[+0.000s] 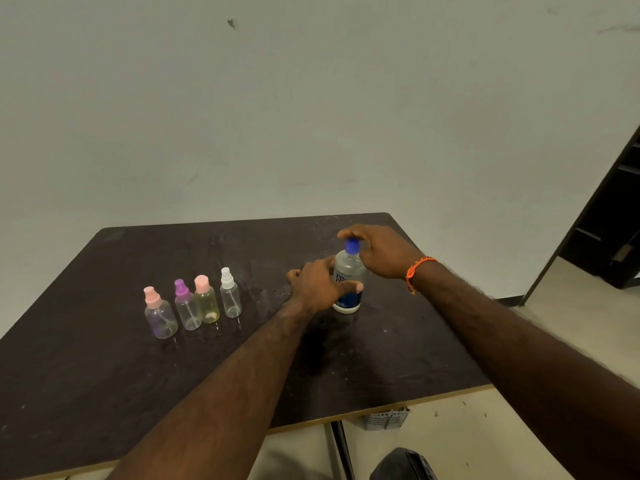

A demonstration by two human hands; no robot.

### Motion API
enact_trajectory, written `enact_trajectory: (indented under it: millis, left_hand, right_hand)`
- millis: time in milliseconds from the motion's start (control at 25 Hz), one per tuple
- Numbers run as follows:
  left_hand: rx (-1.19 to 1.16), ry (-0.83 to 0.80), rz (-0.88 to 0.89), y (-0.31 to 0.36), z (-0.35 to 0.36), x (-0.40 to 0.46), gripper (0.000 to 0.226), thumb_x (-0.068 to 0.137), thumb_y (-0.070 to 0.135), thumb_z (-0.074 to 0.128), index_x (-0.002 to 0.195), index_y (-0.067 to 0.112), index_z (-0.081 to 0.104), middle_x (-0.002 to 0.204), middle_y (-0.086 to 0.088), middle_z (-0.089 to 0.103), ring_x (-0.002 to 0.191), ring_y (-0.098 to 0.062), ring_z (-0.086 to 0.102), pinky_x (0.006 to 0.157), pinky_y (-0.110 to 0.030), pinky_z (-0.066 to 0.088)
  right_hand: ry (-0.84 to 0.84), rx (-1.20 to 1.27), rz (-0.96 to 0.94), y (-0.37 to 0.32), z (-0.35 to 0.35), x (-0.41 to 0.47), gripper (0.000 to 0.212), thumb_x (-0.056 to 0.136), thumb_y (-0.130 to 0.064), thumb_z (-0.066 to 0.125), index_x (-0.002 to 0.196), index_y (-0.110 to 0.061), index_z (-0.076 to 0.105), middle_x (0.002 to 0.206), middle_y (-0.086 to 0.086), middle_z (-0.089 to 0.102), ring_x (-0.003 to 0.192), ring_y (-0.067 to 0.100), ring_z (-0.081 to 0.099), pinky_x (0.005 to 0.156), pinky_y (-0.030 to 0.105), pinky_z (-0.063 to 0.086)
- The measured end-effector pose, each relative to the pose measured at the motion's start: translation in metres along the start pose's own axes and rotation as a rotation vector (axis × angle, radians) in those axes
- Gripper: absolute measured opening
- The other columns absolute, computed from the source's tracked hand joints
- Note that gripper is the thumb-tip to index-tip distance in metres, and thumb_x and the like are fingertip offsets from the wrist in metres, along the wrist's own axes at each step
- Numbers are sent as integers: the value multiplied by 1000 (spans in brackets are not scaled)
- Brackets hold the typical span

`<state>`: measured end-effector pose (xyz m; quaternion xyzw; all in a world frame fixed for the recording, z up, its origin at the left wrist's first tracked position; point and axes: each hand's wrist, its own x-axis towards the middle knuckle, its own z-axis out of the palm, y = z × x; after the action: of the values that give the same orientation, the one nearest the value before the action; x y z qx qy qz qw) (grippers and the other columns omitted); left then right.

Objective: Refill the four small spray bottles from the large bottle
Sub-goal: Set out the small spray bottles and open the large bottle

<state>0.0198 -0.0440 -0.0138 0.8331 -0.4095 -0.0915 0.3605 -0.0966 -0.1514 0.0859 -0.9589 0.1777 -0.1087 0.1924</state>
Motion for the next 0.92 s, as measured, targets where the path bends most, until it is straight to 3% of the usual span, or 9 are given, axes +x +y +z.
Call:
enact_trajectory:
  millis: [80,240,400,520,600,680,760,840,920]
  left_hand:
    - [1,8,0,0,0,0,62,76,75,73,126,39,63,110,17,70,106,-10,58,91,-40,24]
    - [25,7,3,0,1,0,60,78,74,72,126,39,63,115,15,71,109,-12,59,96,-43,27]
    - [21,11,4,-1,1,0,58,77,74,72,123,41,63,109,17,69,105,-10,57,93,-42,26]
    - [6,1,10,-3,2,1,59,76,75,72,124,41,63,108,18,69,105,-10,57,93,-42,25]
    - [9,6,18,-3,1,0,58,77,75,72,123,40,65,107,18,69,105,-9,58,93,-42,26]
    - [7,13,24,-2,0,0,57,78,74,72,122,39,65,110,17,71,108,-10,60,96,-43,27]
    - [17,17,20,-2,1,0,58,78,73,71,124,38,64,115,14,72,110,-12,60,98,-45,28]
    - [22,14,10,-1,1,0,60,78,74,72,125,38,64,117,14,72,112,-14,60,100,-46,28]
    - [17,13,3,-2,1,0,60,78,74,72,125,38,64,117,14,72,112,-13,60,99,-45,28]
  right_hand:
    - [28,-1,6,1,-1,-2,55,90,-13,60,144,-18,49,143,1,55,125,17,53,98,24,40]
    - [137,-71,80,3,9,2,38,94,-43,63,123,-18,62,111,1,66,95,17,60,84,31,48]
    - [136,-58,43,5,17,5,29,98,-27,55,124,-17,64,121,3,67,105,18,60,88,27,43]
    - [33,-15,25,5,14,1,42,97,-12,47,138,-17,56,139,3,59,124,21,56,101,29,41]
    - [14,-22,24,5,13,-1,49,96,-17,50,145,-18,47,144,4,54,127,22,53,104,31,40]
    - [106,-67,50,6,14,0,51,95,-38,59,141,-18,49,137,2,56,121,20,54,99,34,43]
    - [196,-108,91,5,15,3,42,92,-51,62,119,-19,59,113,-1,60,102,16,55,84,31,45]
    - [217,-108,116,3,16,5,30,93,-45,62,106,-19,60,98,-3,58,89,15,54,74,28,40]
    - [210,-67,95,2,18,5,20,94,-34,62,106,-17,62,100,-1,61,91,18,56,77,28,40]
